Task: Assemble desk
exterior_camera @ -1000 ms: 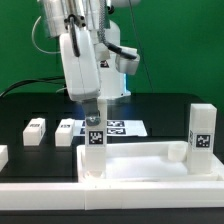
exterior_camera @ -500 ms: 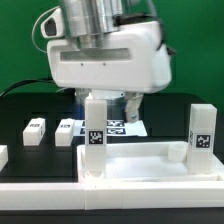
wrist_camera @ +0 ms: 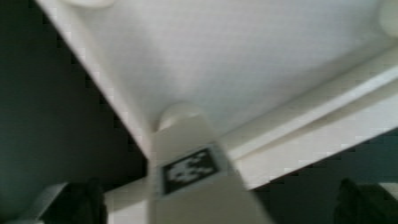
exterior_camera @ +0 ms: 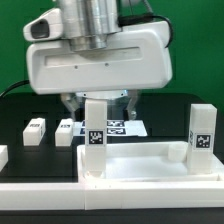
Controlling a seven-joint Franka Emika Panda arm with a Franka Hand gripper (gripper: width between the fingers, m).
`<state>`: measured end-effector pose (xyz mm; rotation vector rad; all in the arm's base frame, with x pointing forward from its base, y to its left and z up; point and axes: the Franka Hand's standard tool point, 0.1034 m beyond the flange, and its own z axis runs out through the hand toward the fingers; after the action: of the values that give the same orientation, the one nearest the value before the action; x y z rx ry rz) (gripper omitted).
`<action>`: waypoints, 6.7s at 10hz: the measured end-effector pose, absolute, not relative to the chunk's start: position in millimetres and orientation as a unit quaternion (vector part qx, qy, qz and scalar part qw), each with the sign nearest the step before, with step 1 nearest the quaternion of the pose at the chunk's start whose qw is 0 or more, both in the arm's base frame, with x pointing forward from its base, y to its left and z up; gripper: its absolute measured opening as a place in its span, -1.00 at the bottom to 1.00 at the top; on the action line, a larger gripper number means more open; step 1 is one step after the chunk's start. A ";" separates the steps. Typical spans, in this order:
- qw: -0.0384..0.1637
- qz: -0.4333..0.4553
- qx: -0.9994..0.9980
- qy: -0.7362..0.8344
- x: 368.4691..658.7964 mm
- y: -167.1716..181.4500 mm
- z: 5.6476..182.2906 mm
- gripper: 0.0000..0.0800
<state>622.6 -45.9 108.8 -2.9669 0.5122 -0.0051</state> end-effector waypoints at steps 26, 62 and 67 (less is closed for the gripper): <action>0.079 0.017 -0.929 0.360 627.7 -49.7 112.1 0.62; 0.040 0.010 -0.992 0.116 631.8 -49.9 103.6 -0.18; 0.046 0.016 -0.921 0.387 633.2 -49.1 102.9 -0.28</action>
Offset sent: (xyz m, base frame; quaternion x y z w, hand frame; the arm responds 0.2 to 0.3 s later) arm 0.0000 0.0000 0.0000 0.0000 0.0000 0.0000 1.0000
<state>633.2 -49.1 102.9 -2.8101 1.1821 0.0501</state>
